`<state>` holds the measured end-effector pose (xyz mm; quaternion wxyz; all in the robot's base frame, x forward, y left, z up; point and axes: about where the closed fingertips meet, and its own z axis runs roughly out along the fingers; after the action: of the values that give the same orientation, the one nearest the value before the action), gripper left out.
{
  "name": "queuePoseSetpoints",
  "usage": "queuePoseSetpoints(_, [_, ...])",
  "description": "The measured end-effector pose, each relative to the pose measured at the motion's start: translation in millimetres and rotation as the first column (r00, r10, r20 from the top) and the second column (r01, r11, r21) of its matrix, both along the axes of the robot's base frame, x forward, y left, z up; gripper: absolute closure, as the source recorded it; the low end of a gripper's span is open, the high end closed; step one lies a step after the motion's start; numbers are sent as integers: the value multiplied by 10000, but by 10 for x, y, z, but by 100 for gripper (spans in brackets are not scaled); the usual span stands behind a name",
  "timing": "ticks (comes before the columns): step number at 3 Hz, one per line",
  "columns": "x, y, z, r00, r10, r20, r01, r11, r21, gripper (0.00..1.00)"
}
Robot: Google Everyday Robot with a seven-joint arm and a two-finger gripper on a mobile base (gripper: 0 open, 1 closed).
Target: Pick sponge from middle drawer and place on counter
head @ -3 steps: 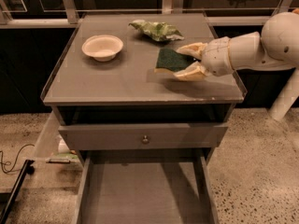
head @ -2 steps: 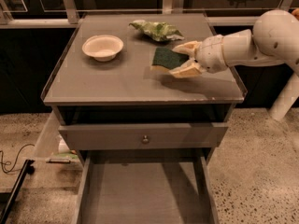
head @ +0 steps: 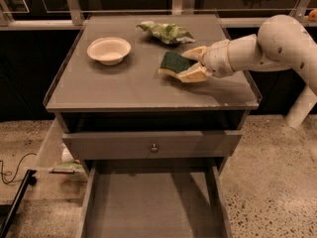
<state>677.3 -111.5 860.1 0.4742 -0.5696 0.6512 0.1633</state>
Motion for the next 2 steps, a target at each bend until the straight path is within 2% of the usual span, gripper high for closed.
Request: queuePoseSetpoints(2, [0,1,0,10000,0,-1,0,10000,0,57])
